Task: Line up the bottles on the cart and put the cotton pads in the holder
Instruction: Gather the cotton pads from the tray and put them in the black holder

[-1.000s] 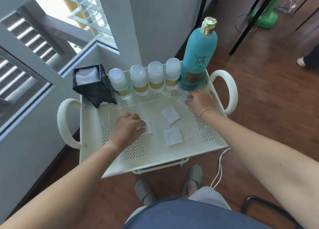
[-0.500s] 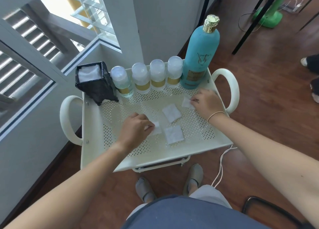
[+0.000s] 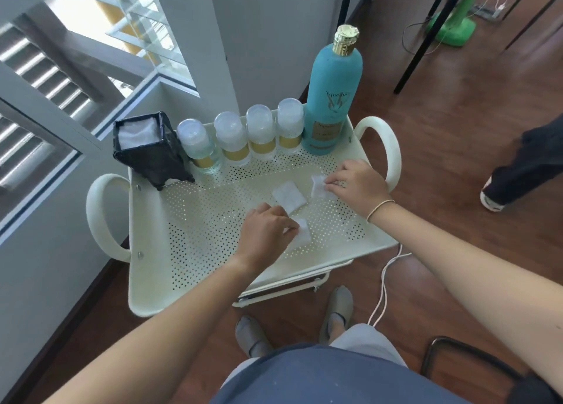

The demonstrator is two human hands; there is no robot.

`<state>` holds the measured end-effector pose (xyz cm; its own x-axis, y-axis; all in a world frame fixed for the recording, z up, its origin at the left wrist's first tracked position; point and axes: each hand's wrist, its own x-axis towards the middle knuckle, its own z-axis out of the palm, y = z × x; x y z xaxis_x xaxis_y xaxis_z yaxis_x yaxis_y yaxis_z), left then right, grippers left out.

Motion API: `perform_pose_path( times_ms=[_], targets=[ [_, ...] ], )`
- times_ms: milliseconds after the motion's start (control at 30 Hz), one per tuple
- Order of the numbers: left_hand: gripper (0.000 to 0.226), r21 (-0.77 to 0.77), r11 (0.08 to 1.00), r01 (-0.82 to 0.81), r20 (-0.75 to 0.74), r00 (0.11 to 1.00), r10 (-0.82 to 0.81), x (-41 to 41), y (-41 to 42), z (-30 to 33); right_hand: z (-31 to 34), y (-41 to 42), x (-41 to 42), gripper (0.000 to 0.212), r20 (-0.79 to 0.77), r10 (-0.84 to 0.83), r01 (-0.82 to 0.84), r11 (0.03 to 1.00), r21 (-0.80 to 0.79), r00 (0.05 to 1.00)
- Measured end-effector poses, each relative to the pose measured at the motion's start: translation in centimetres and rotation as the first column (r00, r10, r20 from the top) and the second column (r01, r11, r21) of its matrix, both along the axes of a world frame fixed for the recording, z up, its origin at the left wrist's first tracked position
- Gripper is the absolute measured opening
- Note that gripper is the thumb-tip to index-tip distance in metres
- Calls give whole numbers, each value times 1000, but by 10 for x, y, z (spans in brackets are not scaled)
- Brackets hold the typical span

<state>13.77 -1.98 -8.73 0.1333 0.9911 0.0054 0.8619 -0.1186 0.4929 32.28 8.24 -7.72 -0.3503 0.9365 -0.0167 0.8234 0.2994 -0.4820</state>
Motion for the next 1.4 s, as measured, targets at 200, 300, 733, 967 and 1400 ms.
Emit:
perform_pose_path(
  times_ms=[200, 300, 733, 967, 1400],
  targets=[
    [16, -42, 999, -22, -54, 998, 19, 3, -1, -6, 1, -1, -4, 11, -16, 14, -13, 1000, 10, 1000],
    [19, -71, 997, -4, -94, 996, -3, 2, -4, -9, 4, 0, -11, 12, -25, 60, -59, 998, 15, 998],
    [15, 15, 1000, 14, -230, 973, -11, -28, -10, -6, -6, 1, -62, 20, 294, 411, -440, 897, 35, 863],
    [12, 46, 999, 10, -288, 958, 4, -51, -12, -9, -15, -1, -64, 20, 329, 401, -433, 901, 26, 855],
    [13, 169, 983, -65, -212, 972, 101, -97, -3, 22, 5, 0, -77, 15, 131, 295, -304, 951, 54, 947]
  ],
)
